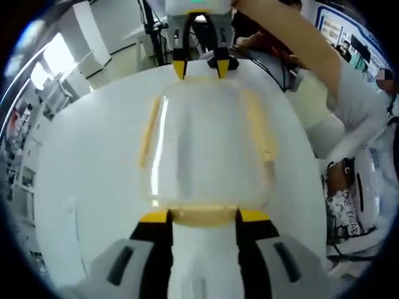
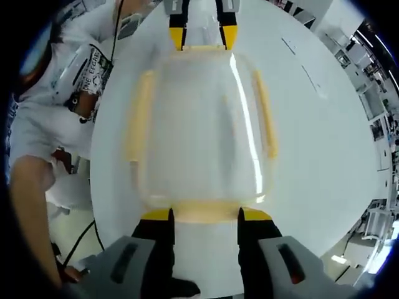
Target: Snap each plastic latch of the storage box into its locked position after aligning the lid with the box until every specified latch is closed and the lid sits flush.
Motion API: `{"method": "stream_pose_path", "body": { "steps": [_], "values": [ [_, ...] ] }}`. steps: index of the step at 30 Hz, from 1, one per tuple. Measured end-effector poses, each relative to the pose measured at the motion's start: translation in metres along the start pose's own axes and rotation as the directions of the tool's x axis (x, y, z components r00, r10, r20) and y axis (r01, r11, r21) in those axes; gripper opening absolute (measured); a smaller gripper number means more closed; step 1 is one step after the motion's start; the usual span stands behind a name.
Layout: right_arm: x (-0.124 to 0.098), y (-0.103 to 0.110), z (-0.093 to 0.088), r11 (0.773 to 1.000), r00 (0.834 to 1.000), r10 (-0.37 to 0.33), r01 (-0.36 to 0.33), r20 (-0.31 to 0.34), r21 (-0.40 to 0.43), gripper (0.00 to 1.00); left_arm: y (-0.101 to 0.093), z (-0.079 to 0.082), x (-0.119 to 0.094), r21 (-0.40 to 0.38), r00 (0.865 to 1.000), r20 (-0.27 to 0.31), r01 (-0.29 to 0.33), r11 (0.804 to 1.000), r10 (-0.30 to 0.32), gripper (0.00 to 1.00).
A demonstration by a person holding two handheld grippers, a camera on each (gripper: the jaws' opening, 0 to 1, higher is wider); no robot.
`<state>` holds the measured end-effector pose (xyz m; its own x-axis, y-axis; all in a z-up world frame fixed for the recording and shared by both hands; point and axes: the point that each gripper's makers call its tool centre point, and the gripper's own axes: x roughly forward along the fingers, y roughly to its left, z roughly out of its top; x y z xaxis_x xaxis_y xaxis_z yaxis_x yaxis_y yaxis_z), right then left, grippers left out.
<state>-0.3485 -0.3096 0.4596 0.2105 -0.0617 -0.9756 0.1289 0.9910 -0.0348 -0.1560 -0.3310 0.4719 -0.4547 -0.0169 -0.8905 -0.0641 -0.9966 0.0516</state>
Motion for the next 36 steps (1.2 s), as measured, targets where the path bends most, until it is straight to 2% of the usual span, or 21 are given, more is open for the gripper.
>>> {"method": "stream_pose_path", "body": {
  "steps": [9, 11, 22, 36],
  "values": [
    [-0.009, 0.003, 0.029, 1.000, 1.000, -0.017, 0.017, 0.026, -0.017, 0.38, -0.005, -0.015, -0.021, -0.007, 1.000, 0.002, -0.018, 1.000, 0.018, 0.38],
    [-0.010, 0.004, 0.037, 1.000, 0.999, -0.017, 0.018, 0.035, -0.021, 0.38, -0.008, -0.023, -0.033, -0.008, 1.000, 0.004, -0.018, 1.000, 0.018, 0.38],
    [-0.007, 0.011, 0.082, 0.999, 0.997, -0.004, 0.008, 0.074, -0.046, 0.38, -0.015, -0.059, -0.058, -0.026, 1.000, 0.003, -0.018, 1.000, 0.018, 0.38],
    [-0.005, -0.004, 0.129, 0.998, 0.993, 0.012, -0.004, 0.117, -0.068, 0.38, -0.001, -0.095, -0.083, -0.056, 1.000, -0.004, -0.016, 0.998, 0.016, 0.39]
  ]
}}
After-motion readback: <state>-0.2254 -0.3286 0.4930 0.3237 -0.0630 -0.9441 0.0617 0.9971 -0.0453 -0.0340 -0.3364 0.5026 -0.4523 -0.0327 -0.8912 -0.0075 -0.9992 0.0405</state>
